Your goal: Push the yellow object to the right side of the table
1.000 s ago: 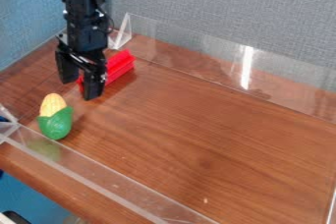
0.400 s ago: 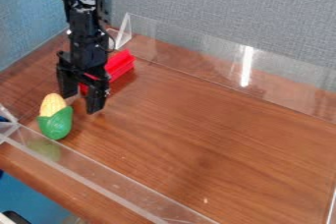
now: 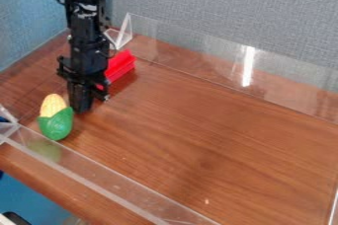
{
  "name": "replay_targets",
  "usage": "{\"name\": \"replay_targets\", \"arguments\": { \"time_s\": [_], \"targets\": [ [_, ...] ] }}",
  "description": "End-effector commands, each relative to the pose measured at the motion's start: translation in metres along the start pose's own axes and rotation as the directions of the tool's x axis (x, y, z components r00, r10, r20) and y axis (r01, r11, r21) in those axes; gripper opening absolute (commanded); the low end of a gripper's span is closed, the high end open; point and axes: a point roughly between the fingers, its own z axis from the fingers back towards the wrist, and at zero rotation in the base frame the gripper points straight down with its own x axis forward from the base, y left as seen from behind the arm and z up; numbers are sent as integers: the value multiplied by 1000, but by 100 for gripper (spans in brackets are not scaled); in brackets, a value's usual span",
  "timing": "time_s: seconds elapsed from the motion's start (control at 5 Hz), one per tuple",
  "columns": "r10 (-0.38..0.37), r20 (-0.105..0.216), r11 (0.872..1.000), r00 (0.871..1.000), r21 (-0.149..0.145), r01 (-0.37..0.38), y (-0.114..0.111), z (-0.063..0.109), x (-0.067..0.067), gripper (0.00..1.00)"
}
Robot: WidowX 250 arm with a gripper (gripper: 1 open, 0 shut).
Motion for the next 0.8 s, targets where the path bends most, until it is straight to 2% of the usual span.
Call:
{"name": "replay_targets", "arguments": {
  "time_s": [0.0,0.2,0.6],
  "targets": [
    [-84,72,995,994,64,80,2,29,-3,0],
    [-160,85,985,984,85,152,0,36,-7,0],
    [-155,106,985,982,92,145,-2,43,-9,0]
  ]
}}
